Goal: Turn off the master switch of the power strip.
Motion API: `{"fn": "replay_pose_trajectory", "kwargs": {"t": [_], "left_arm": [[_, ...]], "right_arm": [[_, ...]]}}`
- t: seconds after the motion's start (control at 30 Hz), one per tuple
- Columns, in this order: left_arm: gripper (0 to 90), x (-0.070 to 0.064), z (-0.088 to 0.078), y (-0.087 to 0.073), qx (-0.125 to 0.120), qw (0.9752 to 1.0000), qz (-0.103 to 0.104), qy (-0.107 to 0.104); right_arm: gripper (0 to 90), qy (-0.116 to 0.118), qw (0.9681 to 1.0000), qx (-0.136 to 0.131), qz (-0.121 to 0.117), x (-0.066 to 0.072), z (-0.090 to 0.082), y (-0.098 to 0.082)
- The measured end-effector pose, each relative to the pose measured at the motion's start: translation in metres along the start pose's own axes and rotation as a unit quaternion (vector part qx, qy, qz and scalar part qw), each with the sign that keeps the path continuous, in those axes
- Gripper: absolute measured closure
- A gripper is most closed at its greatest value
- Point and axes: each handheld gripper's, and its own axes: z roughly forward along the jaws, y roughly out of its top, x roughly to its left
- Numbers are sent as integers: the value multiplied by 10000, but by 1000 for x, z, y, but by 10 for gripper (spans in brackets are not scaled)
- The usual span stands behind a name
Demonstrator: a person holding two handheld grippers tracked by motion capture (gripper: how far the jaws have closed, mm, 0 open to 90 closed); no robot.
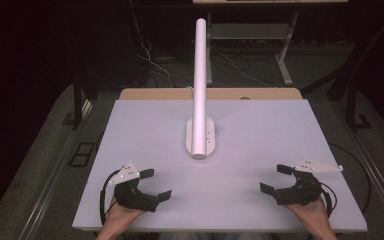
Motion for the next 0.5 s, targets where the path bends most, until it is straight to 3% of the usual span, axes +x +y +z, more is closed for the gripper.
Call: {"fn": "replay_pose_trajectory", "kwargs": {"t": [0.5], "left_arm": [[0, 3, -3, 12, 59, 10000, 24, 15]], "right_arm": [[0, -57, 10000, -4, -27, -1, -3, 0]]}}
